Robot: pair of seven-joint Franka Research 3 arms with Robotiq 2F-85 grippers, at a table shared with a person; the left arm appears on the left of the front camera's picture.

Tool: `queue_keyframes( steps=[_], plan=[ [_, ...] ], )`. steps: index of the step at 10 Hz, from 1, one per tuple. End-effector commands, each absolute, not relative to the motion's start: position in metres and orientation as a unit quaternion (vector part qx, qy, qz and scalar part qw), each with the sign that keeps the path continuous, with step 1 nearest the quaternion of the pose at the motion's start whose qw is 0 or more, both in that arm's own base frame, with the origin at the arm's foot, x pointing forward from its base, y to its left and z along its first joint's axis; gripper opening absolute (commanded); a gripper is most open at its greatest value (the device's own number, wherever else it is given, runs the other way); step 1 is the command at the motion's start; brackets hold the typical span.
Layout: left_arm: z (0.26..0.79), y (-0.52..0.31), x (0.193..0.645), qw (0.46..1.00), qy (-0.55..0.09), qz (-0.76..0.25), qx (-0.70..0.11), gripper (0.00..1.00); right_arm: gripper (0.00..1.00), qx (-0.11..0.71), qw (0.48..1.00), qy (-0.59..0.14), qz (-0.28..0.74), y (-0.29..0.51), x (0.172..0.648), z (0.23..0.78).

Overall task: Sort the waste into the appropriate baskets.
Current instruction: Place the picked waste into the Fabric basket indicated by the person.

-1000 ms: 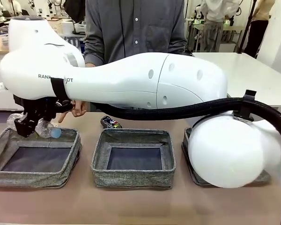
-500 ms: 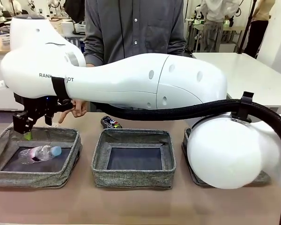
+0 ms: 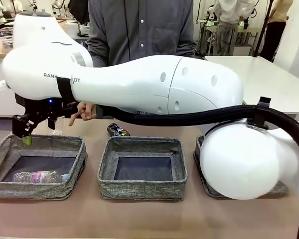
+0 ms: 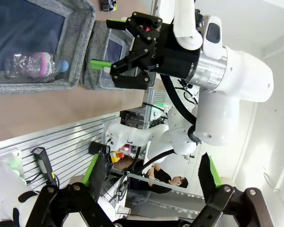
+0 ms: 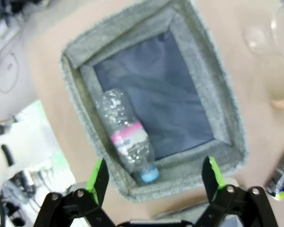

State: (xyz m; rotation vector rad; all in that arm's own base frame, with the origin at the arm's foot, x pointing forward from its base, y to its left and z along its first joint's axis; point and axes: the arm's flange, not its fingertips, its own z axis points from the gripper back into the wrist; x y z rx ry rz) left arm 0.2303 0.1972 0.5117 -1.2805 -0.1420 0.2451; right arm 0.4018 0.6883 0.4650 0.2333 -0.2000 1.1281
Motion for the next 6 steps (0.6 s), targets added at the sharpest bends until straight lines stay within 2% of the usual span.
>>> queue_keyframes(
  steps=[1, 2, 3, 6],
  plan=[
    [0.514, 0.194, 0.231, 0.79, -0.072, 0.118, -0.597, 1.0, 1.0, 0.144, 0.862, -0.092, 0.477, 0.63, 0.394, 0.494],
    [0.514, 0.194, 0.231, 0.79, -0.072, 0.118, -0.597, 1.0, 1.0, 0.14, 0.885, -0.092, 0.435, 0.568, 0.377, 0.506],
    [0.514, 0.194, 0.231, 0.79, -0.072, 0.118, -0.597, 1.0, 1.0, 0.108, 0.911, -0.059, 0.394, 0.516, 0.357, 0.508],
    [0.514, 0.194, 0.231, 0.79, -0.072, 0.118, -0.597, 1.0, 1.0, 0.134, 0.941, -0.069, 0.303, 0.408, 0.294, 0.505]
  ],
)
